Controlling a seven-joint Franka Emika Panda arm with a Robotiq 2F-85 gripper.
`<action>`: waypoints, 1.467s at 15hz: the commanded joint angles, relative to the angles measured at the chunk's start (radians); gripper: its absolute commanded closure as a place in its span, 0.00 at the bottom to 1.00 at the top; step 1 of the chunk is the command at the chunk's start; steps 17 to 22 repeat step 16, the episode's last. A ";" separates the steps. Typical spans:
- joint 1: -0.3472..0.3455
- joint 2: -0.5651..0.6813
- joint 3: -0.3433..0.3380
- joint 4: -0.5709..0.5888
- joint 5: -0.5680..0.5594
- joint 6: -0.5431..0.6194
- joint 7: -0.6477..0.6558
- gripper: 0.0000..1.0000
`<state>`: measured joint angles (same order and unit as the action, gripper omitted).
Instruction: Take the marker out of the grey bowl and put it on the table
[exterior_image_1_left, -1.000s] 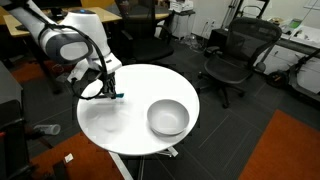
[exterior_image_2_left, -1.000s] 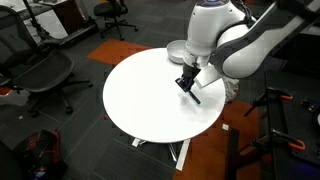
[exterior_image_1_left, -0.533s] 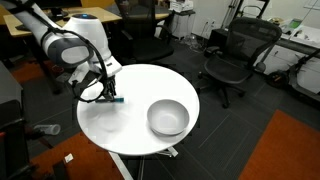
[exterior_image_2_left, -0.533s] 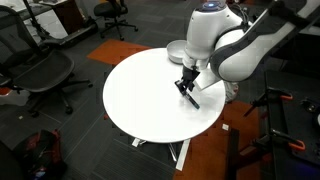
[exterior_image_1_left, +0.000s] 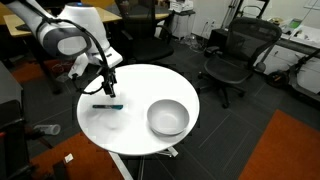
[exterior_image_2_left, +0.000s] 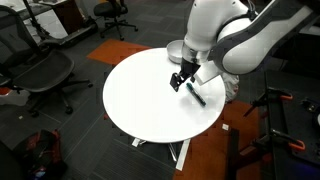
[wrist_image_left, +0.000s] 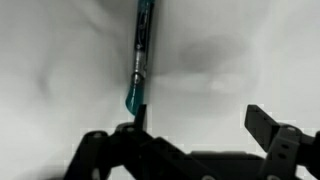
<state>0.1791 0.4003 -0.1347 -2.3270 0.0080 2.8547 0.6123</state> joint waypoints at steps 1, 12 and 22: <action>0.039 -0.131 -0.035 -0.074 -0.036 -0.029 -0.011 0.00; -0.018 -0.272 0.028 -0.126 -0.128 -0.080 0.004 0.00; -0.023 -0.285 0.032 -0.137 -0.128 -0.084 0.003 0.00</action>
